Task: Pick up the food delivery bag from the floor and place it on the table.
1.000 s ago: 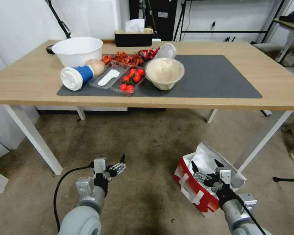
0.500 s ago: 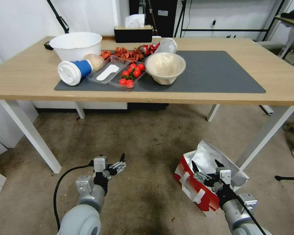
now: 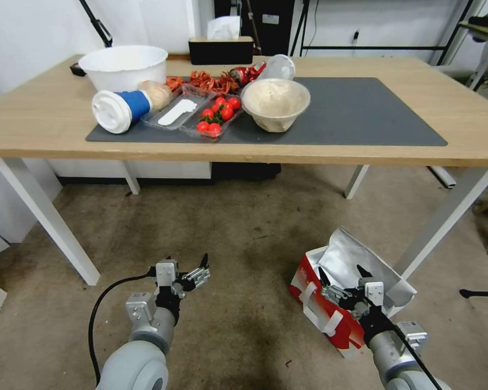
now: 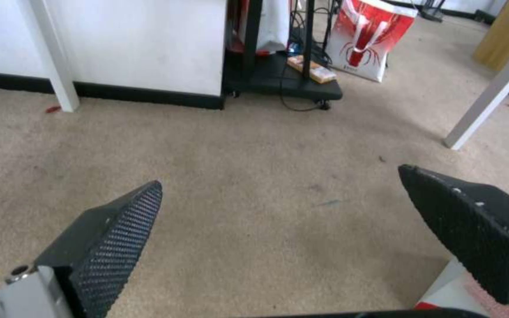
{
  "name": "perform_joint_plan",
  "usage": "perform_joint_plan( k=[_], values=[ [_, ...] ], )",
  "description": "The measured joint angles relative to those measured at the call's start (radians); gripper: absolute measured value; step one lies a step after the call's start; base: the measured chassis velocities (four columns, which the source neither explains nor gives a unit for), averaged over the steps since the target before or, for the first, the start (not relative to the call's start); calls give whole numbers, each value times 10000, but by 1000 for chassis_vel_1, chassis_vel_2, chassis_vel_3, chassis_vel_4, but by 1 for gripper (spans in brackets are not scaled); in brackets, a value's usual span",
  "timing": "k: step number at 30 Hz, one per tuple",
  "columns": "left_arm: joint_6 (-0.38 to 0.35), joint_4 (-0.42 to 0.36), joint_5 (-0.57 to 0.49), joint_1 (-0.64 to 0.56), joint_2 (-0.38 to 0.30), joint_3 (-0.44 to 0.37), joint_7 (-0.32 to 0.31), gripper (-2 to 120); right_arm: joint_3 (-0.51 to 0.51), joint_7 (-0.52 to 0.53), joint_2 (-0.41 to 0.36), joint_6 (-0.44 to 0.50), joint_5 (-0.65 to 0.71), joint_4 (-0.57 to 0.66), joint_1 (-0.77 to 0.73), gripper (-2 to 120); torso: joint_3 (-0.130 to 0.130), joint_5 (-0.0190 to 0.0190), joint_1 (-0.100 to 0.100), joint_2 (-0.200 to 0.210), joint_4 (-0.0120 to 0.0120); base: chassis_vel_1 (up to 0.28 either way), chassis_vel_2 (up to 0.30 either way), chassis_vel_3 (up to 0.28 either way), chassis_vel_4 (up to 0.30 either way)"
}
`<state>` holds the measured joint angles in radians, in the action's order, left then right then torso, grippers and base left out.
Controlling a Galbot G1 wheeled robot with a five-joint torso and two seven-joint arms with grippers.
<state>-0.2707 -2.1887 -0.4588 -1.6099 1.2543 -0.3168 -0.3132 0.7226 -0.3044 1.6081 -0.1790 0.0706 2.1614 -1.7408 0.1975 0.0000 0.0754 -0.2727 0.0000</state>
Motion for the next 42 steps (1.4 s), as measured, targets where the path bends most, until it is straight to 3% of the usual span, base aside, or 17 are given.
perform_joint_plan(
  k=[42],
  values=[
    [233, -51, 235, -124, 36, 39, 206, 100, 49, -9, 0, 116, -36, 76, -95, 100, -1380, 0, -358, 1738, 0, 0, 0, 0, 0]
  ],
)
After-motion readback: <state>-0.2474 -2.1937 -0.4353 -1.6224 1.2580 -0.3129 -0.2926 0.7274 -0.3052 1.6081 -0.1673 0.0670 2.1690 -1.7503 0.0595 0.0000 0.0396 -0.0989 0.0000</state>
